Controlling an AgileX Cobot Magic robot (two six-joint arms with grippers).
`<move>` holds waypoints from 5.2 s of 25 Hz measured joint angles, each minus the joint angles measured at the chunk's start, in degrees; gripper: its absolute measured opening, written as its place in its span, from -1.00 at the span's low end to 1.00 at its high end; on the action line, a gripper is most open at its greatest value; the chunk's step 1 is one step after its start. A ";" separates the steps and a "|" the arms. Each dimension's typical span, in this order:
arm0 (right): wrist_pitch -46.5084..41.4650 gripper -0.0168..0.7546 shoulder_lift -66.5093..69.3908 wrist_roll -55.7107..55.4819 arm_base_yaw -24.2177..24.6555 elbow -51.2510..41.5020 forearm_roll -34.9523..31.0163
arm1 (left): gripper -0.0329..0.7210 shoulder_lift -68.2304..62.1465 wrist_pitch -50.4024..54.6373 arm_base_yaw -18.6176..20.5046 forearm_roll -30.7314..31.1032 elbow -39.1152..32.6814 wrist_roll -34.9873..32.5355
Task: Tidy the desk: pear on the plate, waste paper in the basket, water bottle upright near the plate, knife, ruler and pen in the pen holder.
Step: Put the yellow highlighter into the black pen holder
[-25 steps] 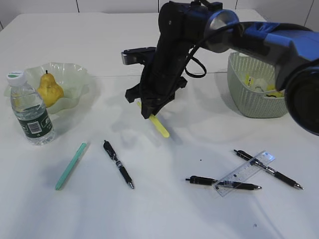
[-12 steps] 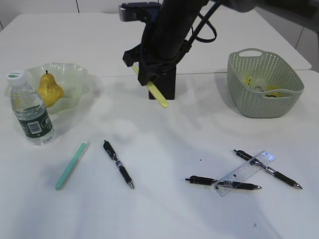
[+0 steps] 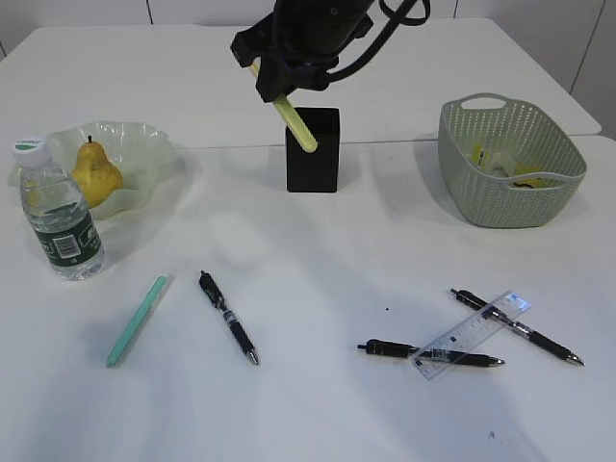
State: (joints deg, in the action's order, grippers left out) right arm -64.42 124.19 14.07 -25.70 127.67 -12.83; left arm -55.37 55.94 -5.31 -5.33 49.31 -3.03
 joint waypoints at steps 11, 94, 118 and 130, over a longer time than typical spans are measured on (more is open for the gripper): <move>9.91 -0.54 -1.50 1.23 0.00 -0.10 0.19 | 0.34 0.00 0.00 0.00 -0.11 0.00 0.00; 85.41 -0.54 9.05 7.56 4.55 -26.37 -11.81 | 0.32 0.00 -1.41 0.00 -3.28 0.00 0.00; 77.25 -0.54 13.32 7.56 4.79 -18.56 -11.81 | 0.32 0.00 -1.65 0.00 -3.43 0.00 0.00; 76.50 -0.50 14.13 7.56 4.79 -18.56 -11.81 | 0.32 0.00 -1.65 0.00 -3.43 0.00 0.00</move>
State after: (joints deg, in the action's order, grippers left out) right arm 12.08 138.31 21.63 -20.91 109.11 -24.64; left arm -55.37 54.29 -5.31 -8.75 49.31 -3.03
